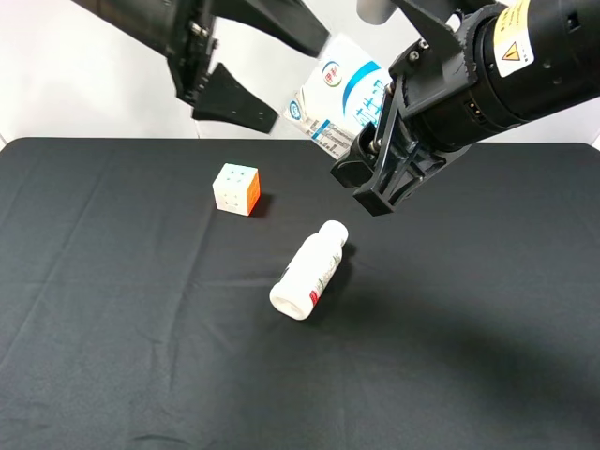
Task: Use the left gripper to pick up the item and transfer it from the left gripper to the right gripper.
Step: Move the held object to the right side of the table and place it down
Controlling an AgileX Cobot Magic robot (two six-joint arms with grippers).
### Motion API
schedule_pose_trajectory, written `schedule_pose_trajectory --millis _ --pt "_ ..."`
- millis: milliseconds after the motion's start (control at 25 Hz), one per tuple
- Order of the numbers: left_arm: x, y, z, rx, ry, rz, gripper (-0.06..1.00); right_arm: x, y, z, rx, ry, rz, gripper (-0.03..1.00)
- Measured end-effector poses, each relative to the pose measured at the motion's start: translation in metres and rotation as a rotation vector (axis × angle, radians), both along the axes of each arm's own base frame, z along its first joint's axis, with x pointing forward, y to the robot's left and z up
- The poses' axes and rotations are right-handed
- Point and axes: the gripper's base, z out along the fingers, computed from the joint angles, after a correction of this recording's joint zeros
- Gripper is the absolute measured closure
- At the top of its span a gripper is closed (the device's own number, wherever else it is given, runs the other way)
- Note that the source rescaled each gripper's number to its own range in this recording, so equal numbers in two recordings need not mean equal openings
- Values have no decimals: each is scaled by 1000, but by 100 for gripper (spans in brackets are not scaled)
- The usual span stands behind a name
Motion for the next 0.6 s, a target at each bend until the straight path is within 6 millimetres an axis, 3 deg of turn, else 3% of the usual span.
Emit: schedule_pose_trajectory --millis 320,600 --pt "-5 52 41 -10 -134 143 -6 0 0 0 6 -5 2 96" --pt "-41 95 71 274 -367 198 -6 0 1 1 9 -7 2 96"
